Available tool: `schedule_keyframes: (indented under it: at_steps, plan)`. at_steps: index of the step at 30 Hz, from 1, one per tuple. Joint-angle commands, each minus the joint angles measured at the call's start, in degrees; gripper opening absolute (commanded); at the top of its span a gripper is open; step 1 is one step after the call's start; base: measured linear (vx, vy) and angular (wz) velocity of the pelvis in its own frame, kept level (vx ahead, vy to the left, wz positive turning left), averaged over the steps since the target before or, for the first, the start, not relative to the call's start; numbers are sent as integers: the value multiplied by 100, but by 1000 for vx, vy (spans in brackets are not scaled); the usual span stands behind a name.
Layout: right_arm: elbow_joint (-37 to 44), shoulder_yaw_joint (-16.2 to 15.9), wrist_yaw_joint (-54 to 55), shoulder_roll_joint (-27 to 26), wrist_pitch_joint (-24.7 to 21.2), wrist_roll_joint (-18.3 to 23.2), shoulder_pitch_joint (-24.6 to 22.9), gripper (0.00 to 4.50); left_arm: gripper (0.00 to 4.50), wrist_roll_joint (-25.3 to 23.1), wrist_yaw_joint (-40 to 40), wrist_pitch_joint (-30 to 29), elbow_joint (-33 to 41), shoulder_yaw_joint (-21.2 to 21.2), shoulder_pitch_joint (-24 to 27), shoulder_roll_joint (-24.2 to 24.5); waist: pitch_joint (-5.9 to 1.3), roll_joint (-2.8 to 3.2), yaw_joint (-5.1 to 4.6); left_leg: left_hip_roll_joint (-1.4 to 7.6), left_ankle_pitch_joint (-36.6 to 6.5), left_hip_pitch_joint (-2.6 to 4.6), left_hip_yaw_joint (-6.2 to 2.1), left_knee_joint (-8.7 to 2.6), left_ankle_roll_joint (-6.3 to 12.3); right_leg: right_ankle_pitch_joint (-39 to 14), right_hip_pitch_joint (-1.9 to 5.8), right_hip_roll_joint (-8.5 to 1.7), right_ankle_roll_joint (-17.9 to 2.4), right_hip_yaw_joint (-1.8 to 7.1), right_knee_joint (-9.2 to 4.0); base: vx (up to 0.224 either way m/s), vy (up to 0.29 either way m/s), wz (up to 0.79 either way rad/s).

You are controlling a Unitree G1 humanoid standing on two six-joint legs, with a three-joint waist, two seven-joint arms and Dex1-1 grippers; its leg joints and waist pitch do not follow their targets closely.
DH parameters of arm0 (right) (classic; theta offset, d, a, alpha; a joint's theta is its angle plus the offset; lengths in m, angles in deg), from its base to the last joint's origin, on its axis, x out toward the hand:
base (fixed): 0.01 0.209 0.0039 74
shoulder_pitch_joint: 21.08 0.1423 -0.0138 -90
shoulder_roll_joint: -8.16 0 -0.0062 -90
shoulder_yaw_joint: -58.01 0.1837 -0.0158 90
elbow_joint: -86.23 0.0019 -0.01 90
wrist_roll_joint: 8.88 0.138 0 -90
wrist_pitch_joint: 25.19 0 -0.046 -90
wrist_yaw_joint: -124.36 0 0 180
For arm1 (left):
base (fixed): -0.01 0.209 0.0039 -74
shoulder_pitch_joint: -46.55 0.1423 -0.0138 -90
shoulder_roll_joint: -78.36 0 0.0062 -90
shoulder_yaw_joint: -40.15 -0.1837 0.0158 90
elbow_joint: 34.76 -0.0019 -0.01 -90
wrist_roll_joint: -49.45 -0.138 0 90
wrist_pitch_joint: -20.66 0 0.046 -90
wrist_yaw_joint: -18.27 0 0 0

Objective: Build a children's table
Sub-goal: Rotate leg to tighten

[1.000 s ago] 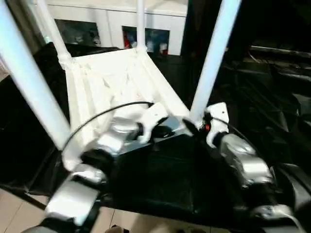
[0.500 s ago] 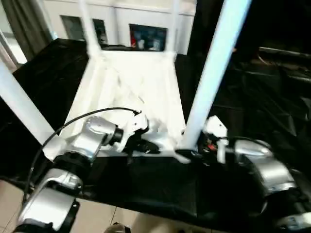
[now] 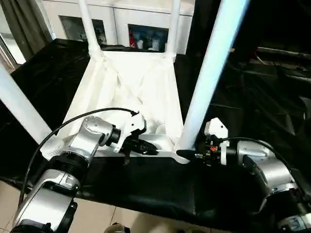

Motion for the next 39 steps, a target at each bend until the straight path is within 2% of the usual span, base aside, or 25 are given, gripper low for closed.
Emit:
schedule_keyframes:
  at_steps: [1,3,4,5,7,9,10,11,12,13,17,18,19,22,25,27,30,31,33,35,39]
  plan:
    - [-271,-6,640,-259,4,-161,69,259,0,-64,686,-12,-137,139,-143,-257,-326,-65,-18,261,-1468,103,-119,-432,158,-1443,232,-327,-1389,206,-467,0,0,0]
    - [-567,161,1383,-536,-1,-281,148,259,0,-123,1190,-92,-262,189,-203,-488,-306,-74,-57,254,-1614,100,-132,-454,30,-1838,211,-320,-1237,203,-499,0,0,0]
    - [-679,293,1843,-740,-70,-290,186,259,0,-163,1545,-138,-332,214,-242,-671,-306,-78,-105,243,-1785,107,-151,-462,-61,-2178,201,-324,-1097,203,-534,0,0,0]
    - [-686,305,1883,-759,-77,-290,189,259,0,-166,1576,-141,-337,216,-245,-689,-314,-80,-120,245,-1776,107,-154,-462,-72,-2158,203,-322,-1078,206,-536,0,0,0]
    - [-868,602,2768,-1136,-218,-274,285,259,0,-206,2145,-224,-442,240,-320,-1071,-311,-90,-143,237,-1747,111,-140,-456,-53,-2052,178,-305,-1063,220,-543,0,0,0]
    - [-995,787,3287,-1364,-281,-257,351,259,0,-239,2508,-265,-512,247,-373,-1312,-320,-94,-141,229,-1694,115,-141,-449,-27,-2037,188,-316,-1072,218,-552,0,0,0]
    - [-1061,855,3634,-1559,-309,-283,386,259,0,-268,2708,-261,-530,196,-393,-1523,-323,-75,-136,231,-1621,107,-132,-446,24,-1898,187,-302,-1055,222,-549,0,0,0]
    - [-1084,862,3755,-1633,-310,-304,396,258,0,-283,2774,-259,-527,168,-396,-1611,-327,-84,-139,230,-1586,105,-131,-448,38,-1822,188,-298,-1056,223,-546,0,0,0]
    - [-1095,843,3842,-1698,-311,-337,403,258,0,-295,2828,-271,-516,142,-397,-1694,-337,-58,-131,226,-1500,94,-138,-449,55,-1656,208,-295,-1079,216,-523,0,0,0]
    - [-1072,653,3833,-1777,-205,-501,388,258,0,-326,2804,-242,-497,69,-381,-1837,-341,-68,-136,224,-1471,89,-130,-445,78,-1579,210,-292,-1086,216,-523,0,0,0]
    - [-1023,527,3749,-1791,-43,-597,370,258,0,-342,2731,-211,-491,26,-382,-1877,-352,-68,-119,209,-1280,77,-114,-423,247,-1219,236,-290,-1150,219,-501,0,0,0]
    - [-991,524,3673,-1763,38,-583,364,258,0,-339,2688,-205,-485,31,-381,-1840,-346,-59,-118,211,-1318,79,-115,-429,260,-1285,236,-294,-1153,216,-511,0,0,0]
    - [-957,608,3549,-1752,61,-486,371,314,0,-338,2589,-173,-490,26,-380,-1756,-344,-62,-120,213,-1353,82,-115,-430,260,-1343,233,-294,-1146,215,-516,0,0,0]
    - [-900,622,3196,-1608,72,-379,404,336,0,-311,2258,-141,-434,15,-339,-1553,-344,-57,-121,221,-1447,80,-130,-442,259,-1488,238,-294,-1119,210,-522,0,0,0]
    - [-815,483,2753,-1313,115,-453,404,348,0,-310,1780,-104,-332,-52,-253,-1280,-346,-59,-125,223,-1372,66,-128,-439,291,-1322,248,-291,-1166,210,-503,0,0,0]
    - [-771,391,2474,-1134,202,-518,397,348,0,-299,1539,-70,-295,-68,-213,-1128,-345,-54,-119,227,-1328,68,-125,-434,317,-1251,250,-300,-1209,210,-498,0,0,0]
    - [-464,211,1502,-725,250,-335,285,348,0,-240,1057,16,-245,-58,-163,-793,-355,-50,-104,236,-1222,72,-111,-417,421,-860,269,-293,-1351,216,-453,0,0,0]
    - [-242,127,1006,-485,238,-229,207,348,0,-151,640,21,-135,-61,-110,-587,-358,-54,-104,242,-1204,74,-111,-415,443,-805,270,-295,-1381,214,-445,0,0,0]
    - [-125,94,715,-347,219,-167,170,348,0,-69,284,0,-10,-84,-53,-438,-356,-49,-88,251,-1121,68,-112,-410,512,-658,281,-301,-1446,213,-422,0,0,0]
    - [-41,78,471,-261,159,-76,146,348,0,1,22,-24,85,-105,-7,-335,-347,-38,-104,264,-1216,81,-109,-421,492,-751,260,-299,-1524,208,-427,0,0,0]
    - [147,-52,-172,32,38,95,88,348,0,71,-540,-154,228,-161,80,-20,-337,-23,-54,295,-1328,111,-99,-439,383,-873,248,-284,-1546,210,-419,0,0,0]
